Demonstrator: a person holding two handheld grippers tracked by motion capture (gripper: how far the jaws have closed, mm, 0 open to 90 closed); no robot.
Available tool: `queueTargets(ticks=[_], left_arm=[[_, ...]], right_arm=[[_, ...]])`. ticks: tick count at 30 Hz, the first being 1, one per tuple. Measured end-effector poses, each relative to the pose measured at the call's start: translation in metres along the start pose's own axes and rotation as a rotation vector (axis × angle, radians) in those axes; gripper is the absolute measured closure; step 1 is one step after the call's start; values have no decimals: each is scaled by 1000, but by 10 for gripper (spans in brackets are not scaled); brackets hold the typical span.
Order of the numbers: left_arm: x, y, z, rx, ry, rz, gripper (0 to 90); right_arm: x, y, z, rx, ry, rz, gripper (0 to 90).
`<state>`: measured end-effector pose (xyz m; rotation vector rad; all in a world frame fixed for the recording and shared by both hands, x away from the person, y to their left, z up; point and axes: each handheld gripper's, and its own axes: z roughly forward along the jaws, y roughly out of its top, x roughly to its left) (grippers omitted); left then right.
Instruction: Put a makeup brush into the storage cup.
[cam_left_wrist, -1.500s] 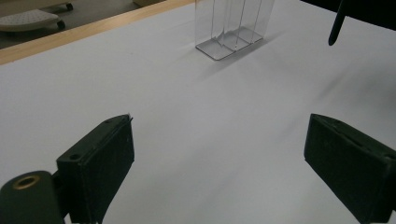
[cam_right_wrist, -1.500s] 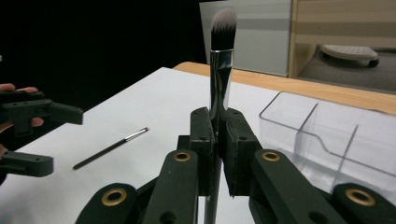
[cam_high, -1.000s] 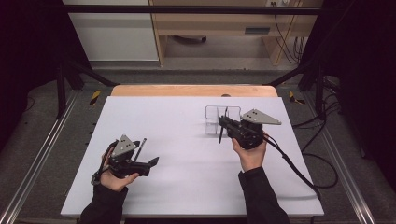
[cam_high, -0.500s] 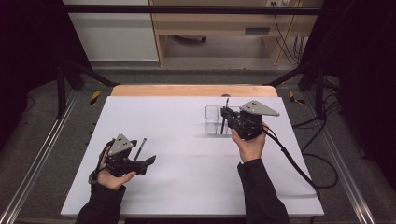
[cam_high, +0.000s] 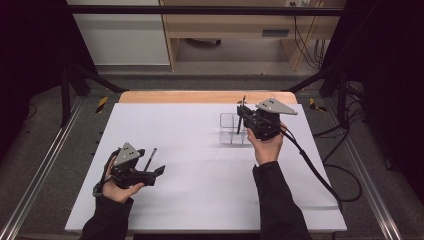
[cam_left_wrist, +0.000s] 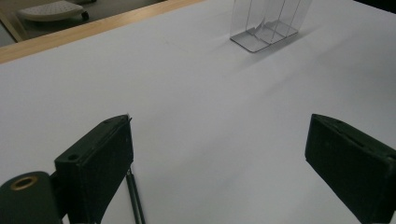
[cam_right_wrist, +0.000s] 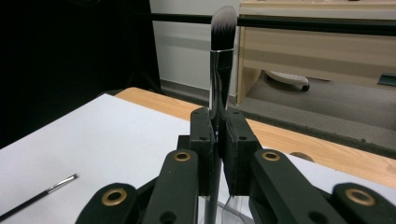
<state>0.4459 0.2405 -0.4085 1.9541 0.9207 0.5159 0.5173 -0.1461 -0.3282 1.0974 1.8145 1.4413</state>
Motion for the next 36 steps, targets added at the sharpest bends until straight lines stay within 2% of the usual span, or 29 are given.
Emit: queueTargets(ticks=[5, 15, 21, 36], left_arm=[[1, 0, -1, -5, -2, -2, 67], [3, -1, 0, 4, 1, -6, 65], [4, -1, -1, -9, 4, -8, 69], [7, -1, -2, -3, 6, -15, 66]], right_arm=[[-5, 2, 4, -5, -9, 20, 843], [-13, 10, 17, -12, -38, 28, 843], [-17, 9, 27, -5, -51, 42, 842], [-27, 5, 48, 5, -101, 54, 843]])
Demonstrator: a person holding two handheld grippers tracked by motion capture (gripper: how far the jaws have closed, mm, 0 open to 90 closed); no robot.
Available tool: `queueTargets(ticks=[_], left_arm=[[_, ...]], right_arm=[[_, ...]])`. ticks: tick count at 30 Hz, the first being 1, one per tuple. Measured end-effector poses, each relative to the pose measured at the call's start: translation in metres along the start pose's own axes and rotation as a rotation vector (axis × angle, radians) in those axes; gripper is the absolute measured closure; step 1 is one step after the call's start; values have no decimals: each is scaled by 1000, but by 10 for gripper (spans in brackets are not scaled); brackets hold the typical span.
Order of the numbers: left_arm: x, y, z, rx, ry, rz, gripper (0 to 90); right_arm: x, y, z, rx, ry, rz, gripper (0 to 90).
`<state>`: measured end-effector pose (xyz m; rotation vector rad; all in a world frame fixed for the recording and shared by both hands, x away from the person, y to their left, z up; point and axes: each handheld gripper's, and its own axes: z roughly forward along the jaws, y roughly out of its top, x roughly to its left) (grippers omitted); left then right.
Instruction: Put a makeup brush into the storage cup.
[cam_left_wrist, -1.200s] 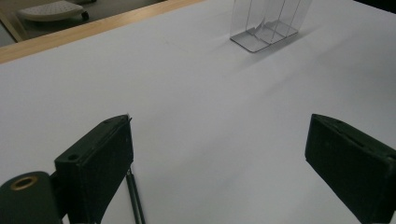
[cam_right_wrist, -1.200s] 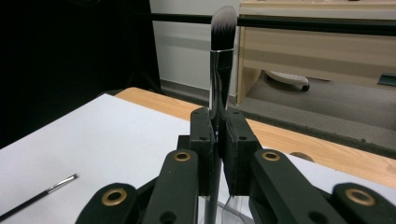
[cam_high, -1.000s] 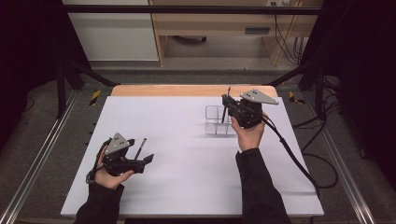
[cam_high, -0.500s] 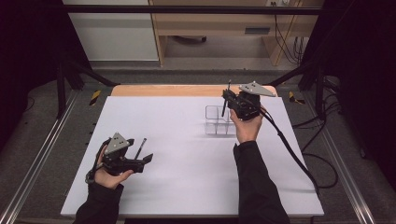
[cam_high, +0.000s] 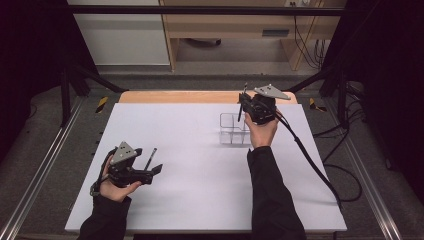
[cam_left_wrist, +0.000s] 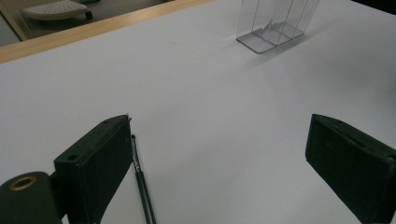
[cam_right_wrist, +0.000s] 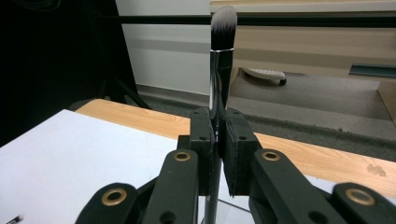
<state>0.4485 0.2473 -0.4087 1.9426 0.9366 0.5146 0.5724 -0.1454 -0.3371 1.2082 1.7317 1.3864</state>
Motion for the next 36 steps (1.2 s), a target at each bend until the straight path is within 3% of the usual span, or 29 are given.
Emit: queueTargets(ticks=[14, 24, 36], left_arm=[[0, 0, 0, 2, 2, 2, 68], [0, 0, 0, 2, 5, 0, 69], [1, 0, 0, 3, 9, -3, 70]], right_arm=[[1, -13, 19, 40, -14, 0, 842], [5, -22, 26, 74, -15, -15, 842], [0, -36, 28, 108, -21, 3, 842]])
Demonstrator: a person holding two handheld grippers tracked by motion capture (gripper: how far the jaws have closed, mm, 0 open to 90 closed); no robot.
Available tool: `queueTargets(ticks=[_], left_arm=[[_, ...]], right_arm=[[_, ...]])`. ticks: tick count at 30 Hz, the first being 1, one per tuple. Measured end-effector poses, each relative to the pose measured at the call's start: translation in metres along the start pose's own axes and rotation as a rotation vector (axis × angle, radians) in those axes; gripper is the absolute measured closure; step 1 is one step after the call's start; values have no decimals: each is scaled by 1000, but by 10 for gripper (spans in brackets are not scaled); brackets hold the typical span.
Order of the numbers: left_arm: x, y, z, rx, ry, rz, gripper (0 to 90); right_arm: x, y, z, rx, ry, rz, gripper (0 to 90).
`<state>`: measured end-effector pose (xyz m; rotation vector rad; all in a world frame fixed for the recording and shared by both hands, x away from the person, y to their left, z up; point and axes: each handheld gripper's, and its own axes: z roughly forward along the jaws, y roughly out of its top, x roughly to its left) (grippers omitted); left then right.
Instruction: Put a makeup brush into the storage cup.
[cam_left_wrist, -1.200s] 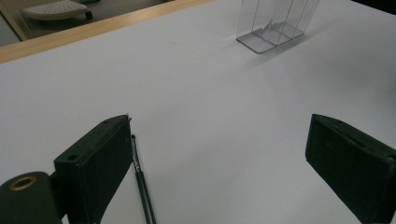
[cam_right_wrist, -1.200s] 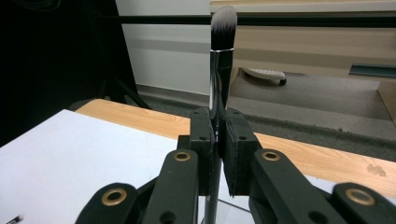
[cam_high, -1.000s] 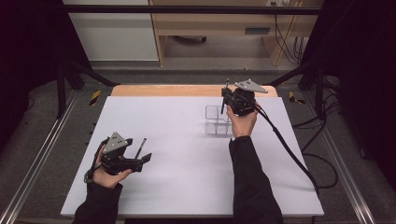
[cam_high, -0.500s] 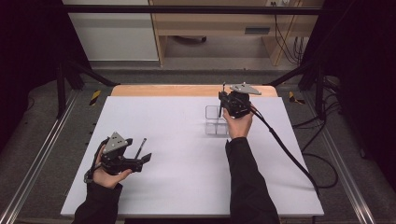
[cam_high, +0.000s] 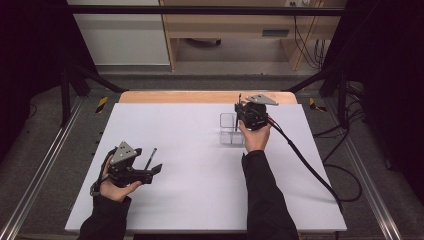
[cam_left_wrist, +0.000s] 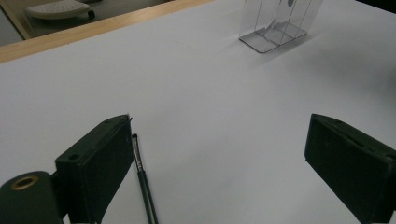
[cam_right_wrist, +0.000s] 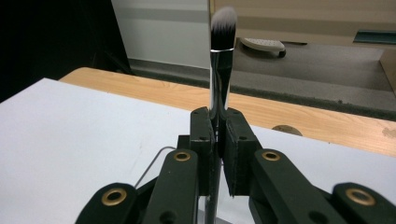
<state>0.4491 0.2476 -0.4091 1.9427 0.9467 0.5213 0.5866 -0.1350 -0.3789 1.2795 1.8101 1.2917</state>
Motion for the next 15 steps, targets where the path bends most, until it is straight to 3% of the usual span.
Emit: queueTargets(ticks=[15], left_arm=[[0, -1, 1, 8, 6, 0, 72]], right_arm=[[-1, -17, 8, 58, 2, 15, 842]])
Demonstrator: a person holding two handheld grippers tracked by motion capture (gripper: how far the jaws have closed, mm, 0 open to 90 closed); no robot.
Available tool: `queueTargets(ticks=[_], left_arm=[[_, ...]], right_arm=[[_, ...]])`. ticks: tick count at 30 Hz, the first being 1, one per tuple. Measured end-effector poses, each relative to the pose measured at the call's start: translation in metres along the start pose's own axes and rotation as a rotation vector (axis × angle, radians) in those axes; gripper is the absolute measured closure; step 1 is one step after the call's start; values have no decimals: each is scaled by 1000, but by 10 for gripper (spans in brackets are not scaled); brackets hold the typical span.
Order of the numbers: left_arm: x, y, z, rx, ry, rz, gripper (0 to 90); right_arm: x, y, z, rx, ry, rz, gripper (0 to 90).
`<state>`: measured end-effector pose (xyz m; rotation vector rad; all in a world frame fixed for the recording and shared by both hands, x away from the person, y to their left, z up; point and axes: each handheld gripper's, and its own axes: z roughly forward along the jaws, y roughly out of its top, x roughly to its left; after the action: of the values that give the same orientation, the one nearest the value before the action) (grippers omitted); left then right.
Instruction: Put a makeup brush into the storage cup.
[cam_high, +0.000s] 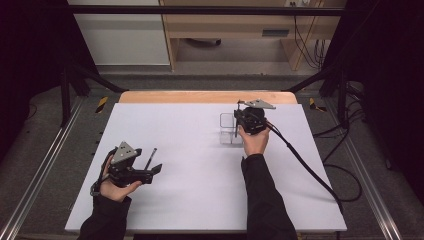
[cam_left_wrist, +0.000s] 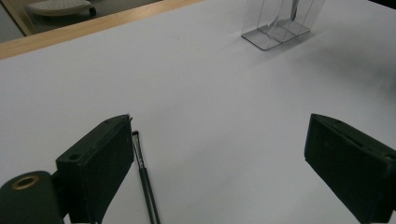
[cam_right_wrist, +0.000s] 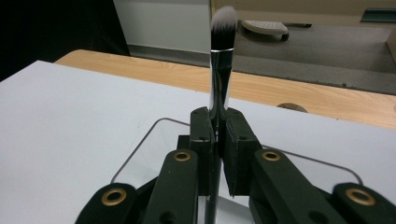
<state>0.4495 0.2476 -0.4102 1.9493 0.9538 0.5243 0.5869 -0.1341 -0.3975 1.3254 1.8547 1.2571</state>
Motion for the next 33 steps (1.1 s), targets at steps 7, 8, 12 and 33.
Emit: queueTargets(ticks=[7, 8, 12, 33], left_arm=[[0, 0, 0, 1, 3, -3, 74], [0, 0, 0, 2, 2, -2, 74], [-1, 0, 1, 6, 1, 0, 73], [0, -1, 2, 6, 3, -7, 70]], right_arm=[[1, -7, 2, 21, 8, 10, 840], [1, -7, 2, 25, 10, 11, 839], [-3, -10, -1, 40, 17, 29, 807], [0, -19, -53, -5, 147, -23, 330]])
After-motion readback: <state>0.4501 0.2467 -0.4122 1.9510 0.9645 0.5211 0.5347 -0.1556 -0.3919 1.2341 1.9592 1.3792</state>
